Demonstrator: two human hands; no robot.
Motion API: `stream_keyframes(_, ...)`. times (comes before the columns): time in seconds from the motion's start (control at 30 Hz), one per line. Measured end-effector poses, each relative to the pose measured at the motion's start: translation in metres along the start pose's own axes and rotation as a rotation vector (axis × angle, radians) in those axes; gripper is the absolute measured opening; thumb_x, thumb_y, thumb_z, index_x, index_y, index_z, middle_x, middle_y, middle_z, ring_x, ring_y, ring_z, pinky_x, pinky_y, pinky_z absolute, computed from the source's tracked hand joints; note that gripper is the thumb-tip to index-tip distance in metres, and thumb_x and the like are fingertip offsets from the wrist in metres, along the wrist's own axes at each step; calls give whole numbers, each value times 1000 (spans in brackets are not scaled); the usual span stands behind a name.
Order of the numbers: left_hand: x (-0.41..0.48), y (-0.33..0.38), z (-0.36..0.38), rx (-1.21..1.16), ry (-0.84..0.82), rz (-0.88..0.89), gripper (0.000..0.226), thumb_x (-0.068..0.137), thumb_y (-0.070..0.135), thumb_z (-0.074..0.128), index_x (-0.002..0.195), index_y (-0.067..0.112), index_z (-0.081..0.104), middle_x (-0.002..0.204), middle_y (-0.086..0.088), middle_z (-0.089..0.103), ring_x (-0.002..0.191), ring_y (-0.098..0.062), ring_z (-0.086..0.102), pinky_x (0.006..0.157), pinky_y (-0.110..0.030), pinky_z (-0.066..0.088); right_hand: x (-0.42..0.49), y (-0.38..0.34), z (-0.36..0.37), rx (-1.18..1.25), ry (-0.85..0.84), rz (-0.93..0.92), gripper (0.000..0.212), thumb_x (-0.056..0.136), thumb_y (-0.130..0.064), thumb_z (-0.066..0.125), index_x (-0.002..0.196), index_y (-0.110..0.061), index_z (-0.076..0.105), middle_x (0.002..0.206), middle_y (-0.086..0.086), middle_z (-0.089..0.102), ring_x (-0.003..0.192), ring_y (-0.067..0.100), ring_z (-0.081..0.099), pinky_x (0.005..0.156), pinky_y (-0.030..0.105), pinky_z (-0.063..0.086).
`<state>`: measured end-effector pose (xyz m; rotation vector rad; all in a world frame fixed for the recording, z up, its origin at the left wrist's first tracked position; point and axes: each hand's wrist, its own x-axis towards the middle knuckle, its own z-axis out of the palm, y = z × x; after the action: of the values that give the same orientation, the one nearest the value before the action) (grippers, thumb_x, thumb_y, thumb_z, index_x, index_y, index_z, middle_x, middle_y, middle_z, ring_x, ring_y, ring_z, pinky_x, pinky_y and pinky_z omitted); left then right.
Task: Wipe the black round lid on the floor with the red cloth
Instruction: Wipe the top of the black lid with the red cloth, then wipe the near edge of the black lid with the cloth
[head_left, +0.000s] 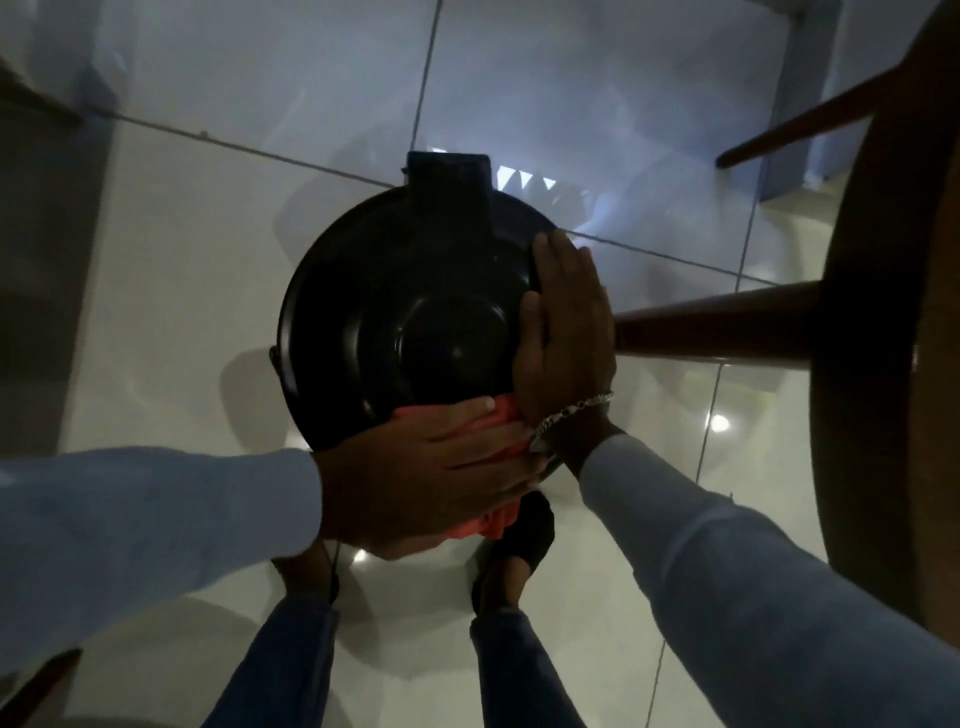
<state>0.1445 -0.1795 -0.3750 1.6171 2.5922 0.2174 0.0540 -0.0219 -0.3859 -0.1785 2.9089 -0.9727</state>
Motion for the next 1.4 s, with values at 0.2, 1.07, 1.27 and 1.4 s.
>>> stream_keyframes(0.2, -6, 14, -42, -301, -43, -564, 72, 93, 51, 43, 149, 9, 27, 155, -16, 36, 146, -37, 29, 114, -56, 31, -3, -25, -37, 230, 15, 217, 47, 95, -19, 39, 141, -9, 43, 152, 14, 41, 147, 31, 28, 123, 46, 21)
stream_keyframes(1.07, 37, 6, -132, -1272, -142, -1083, 44, 81, -12, 64, 98, 29, 60, 90, 11, 67, 83, -4, 62, 71, -4, 47, -122, -73, -127, 727, -309, 1002, 21, 80, -4, 71, 87, -18, 57, 102, 16, 70, 90, 24, 65, 67, 10, 47)
stream_keyframes(1.27, 36, 16, -130, -1422, 39, -1223, 38, 66, 6, 76, 102, 6, 64, 96, -19, 72, 89, -25, 67, 79, -36, 55, -116, -69, -120, 684, -216, 1030, 26, 77, 6, 66, 71, -17, 57, 88, 27, 71, 85, 31, 65, 89, 46, 54)
stream_keyframes(1.4, 51, 27, -258, -1434, 85, -1147, 43, 62, 14, 76, 102, 4, 64, 95, -22, 74, 86, -31, 70, 80, -48, 57, -118, -139, -234, 741, -118, 936, 19, 73, -7, 74, 75, -21, 62, 69, 5, 69, 71, 21, 63, 78, 41, 55)
